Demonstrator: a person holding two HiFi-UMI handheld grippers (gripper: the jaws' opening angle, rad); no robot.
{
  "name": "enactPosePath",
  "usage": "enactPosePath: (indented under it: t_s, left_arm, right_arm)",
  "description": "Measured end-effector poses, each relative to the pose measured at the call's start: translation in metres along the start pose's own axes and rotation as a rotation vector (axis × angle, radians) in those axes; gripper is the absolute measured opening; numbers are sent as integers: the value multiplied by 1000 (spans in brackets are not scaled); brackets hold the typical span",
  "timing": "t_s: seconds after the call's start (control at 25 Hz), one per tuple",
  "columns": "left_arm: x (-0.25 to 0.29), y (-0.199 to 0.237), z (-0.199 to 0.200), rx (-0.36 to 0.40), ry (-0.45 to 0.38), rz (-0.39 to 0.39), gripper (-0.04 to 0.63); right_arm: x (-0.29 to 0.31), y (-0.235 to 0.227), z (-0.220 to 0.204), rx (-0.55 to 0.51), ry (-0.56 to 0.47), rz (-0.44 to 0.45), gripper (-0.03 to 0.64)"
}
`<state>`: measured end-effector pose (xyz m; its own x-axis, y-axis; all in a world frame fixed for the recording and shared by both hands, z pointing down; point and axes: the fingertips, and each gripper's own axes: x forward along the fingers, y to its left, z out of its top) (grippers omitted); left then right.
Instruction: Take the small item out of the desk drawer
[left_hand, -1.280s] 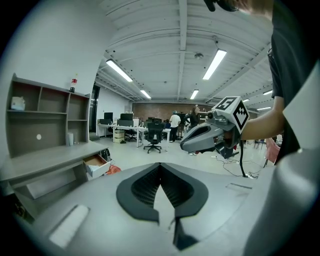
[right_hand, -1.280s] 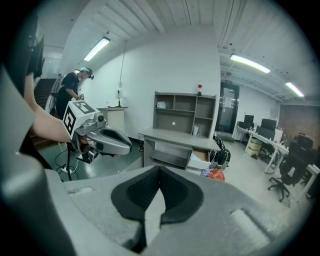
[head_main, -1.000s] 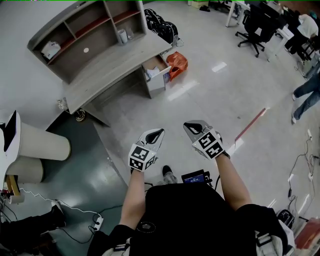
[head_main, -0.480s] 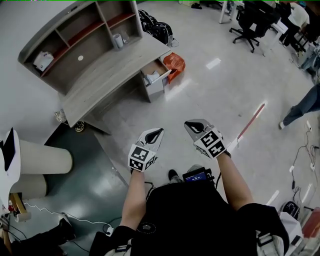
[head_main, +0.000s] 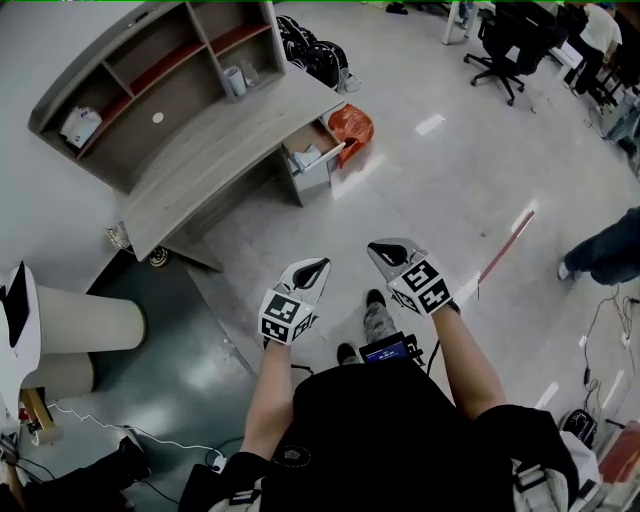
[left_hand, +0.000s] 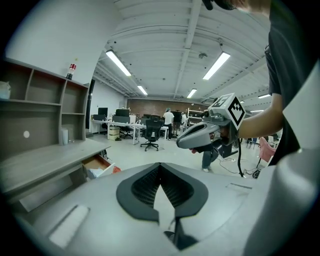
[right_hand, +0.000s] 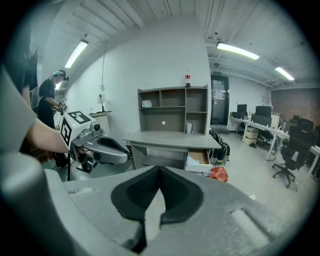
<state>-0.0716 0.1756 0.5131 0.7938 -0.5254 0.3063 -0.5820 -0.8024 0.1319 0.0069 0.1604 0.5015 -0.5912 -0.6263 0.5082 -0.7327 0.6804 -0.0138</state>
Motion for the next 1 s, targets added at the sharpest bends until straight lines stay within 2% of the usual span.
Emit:
enactPosePath:
  t_s: [0.64, 1.0]
  left_arm:
    - [87, 66, 31, -22, 45, 78, 3]
    - [132, 93, 42, -43, 67, 146, 3]
  right_arm:
    - [56, -105, 24, -1, -1, 94, 3]
    - [81, -156, 31, -11, 1, 169, 3]
